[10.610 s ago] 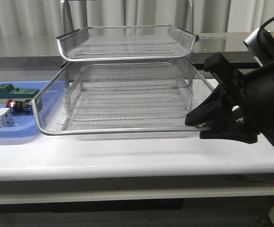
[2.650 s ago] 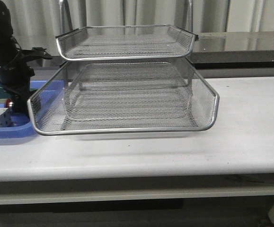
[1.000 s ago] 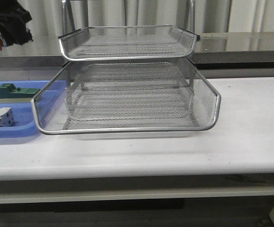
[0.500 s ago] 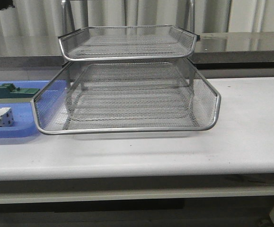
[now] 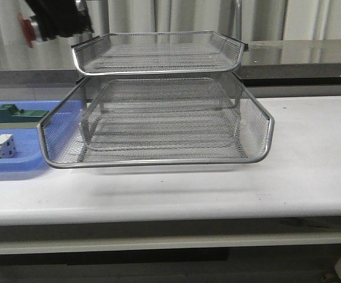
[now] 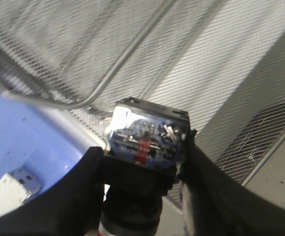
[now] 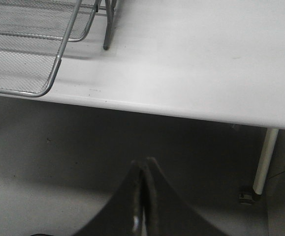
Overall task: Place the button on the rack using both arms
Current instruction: 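Lift the button and lower it into the pulled-out middle tray, then open the left gripper and raise it away from the button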
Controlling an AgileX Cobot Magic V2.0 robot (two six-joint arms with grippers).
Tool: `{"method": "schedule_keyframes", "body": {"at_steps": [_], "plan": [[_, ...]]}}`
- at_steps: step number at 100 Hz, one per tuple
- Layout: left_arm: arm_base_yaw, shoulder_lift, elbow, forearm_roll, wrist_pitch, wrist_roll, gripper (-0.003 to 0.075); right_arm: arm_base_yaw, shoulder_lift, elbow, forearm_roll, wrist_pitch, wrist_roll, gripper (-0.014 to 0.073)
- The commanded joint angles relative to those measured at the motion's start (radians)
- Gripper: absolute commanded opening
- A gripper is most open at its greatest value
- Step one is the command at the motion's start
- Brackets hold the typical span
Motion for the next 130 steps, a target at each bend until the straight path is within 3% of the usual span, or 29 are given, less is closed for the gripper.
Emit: {"method": "schedule_keyframes", "body": {"at_steps": [1, 36, 81, 93, 115, 122, 130], "plan": [[-0.069, -0.027, -0.023, -0.018, -0.019, -0.011, 0.0004, -0.009, 0.004, -0.030, 0.004, -0.056, -0.001, -0.0068], [-0.205, 0.112, -0.023, -0.018, -0.113, -0.002, 0.0004, -0.009, 0.004, -0.030, 0.004, -0.056, -0.001, -0.0068], [-0.210, 0.191, -0.023, -0.028, -0.175, 0.000, 0.0017, -0.009, 0.004, -0.030, 0.004, -0.056, -0.001, -0.0068], [-0.210, 0.193, -0.023, -0.032, -0.164, 0.000, 0.0129, -0.009, 0.004, -0.030, 0.004, -0.056, -0.001, -0.0068], [-0.210, 0.193, -0.023, -0.032, -0.157, 0.000, 0.0508, -0.009, 0.004, -0.030, 0.004, -0.056, -0.001, -0.0068], [-0.210, 0.193, -0.023, -0.032, -0.166, 0.000, 0.0557, -0.009, 0.004, -0.030, 0.004, -0.056, -0.001, -0.0068], [-0.210, 0.193, -0.023, -0.032, -0.170, 0.000, 0.0561, -0.009, 0.004, -0.030, 0.004, -0.056, -0.001, -0.0068]]}}
